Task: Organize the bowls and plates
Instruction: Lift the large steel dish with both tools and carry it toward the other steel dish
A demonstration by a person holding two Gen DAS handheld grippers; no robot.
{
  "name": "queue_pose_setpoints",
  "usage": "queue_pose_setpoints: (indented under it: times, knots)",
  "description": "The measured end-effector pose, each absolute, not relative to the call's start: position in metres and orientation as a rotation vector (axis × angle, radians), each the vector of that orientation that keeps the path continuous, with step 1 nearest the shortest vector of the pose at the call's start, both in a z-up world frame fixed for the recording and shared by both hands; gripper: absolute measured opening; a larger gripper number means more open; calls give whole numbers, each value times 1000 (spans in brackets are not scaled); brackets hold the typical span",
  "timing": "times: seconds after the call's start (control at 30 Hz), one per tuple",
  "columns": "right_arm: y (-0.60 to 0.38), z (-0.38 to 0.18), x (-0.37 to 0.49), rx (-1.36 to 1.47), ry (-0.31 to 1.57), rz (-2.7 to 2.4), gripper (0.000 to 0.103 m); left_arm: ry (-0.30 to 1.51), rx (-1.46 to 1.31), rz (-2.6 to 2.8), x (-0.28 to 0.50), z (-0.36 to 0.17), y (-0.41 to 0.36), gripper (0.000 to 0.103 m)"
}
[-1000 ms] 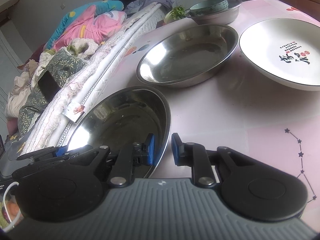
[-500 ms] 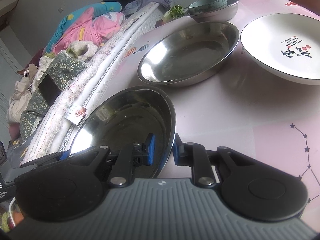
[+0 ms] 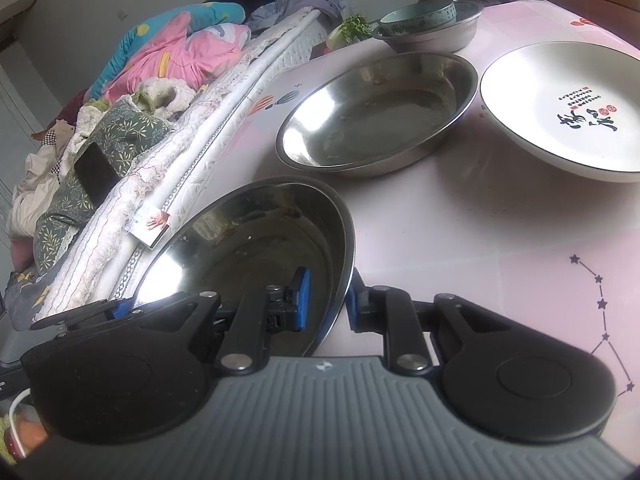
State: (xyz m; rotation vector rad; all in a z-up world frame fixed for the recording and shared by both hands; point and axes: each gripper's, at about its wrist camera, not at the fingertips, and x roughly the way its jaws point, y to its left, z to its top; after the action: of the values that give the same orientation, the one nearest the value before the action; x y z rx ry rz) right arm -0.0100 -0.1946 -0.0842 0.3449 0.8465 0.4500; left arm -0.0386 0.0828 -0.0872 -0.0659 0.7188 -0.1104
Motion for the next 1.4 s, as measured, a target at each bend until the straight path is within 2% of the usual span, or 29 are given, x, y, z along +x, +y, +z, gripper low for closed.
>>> queue_pose_setpoints:
  times: [1.4]
  knots:
    - [-196,-68,-22,311,788,474,18,645,-53,-109,-57,-62,82,33]
